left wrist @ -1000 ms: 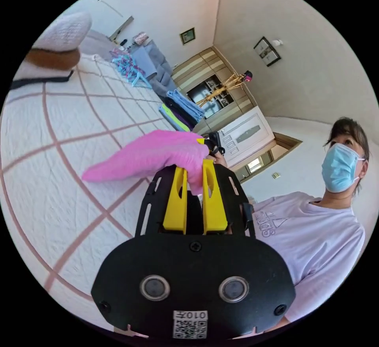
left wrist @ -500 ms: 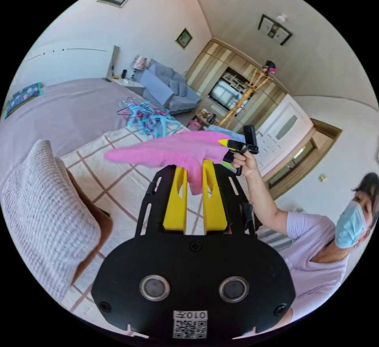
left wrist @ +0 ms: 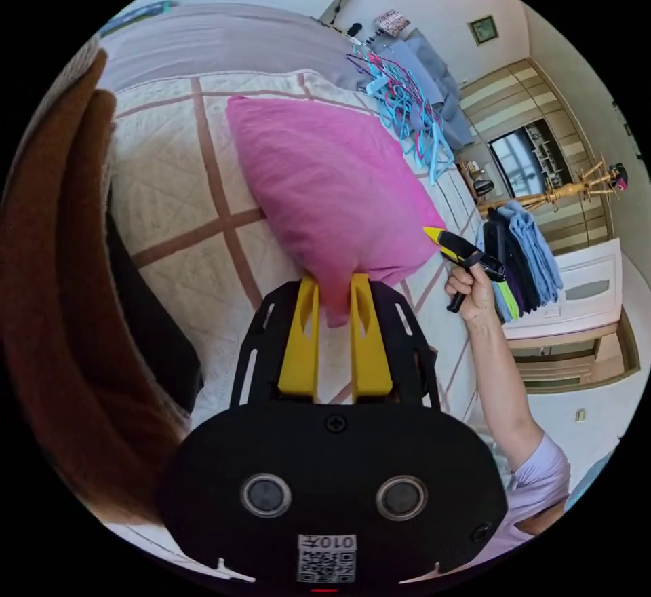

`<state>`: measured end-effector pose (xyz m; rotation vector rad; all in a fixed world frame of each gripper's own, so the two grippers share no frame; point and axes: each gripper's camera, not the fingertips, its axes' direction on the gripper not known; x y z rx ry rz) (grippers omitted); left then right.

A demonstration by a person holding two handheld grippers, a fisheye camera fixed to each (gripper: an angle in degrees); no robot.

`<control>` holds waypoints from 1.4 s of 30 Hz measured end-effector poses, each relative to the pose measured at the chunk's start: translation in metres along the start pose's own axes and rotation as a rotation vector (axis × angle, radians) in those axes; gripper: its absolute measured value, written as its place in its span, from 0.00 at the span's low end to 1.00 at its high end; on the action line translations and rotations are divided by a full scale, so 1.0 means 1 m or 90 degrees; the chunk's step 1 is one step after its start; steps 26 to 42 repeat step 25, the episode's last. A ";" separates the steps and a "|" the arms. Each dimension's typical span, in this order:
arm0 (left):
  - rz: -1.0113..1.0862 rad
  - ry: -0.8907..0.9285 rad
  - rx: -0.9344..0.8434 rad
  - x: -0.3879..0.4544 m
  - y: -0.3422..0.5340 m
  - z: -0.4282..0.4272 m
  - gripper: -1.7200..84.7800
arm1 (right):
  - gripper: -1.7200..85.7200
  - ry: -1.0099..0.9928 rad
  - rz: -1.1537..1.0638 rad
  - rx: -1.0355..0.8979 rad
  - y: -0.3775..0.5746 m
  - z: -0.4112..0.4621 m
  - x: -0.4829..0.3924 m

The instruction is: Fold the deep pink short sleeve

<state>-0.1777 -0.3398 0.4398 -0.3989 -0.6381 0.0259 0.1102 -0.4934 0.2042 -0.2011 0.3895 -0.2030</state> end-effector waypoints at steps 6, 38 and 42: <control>0.247 -0.290 0.080 0.144 0.151 -0.044 0.07 | 0.09 0.236 -0.066 0.052 0.073 0.000 -0.062; 0.291 -0.493 0.507 0.237 0.674 -0.283 0.02 | 0.05 0.456 -0.323 0.254 0.571 0.116 -0.291; 0.291 -0.493 0.507 0.237 0.674 -0.283 0.02 | 0.05 0.456 -0.323 0.254 0.571 0.116 -0.291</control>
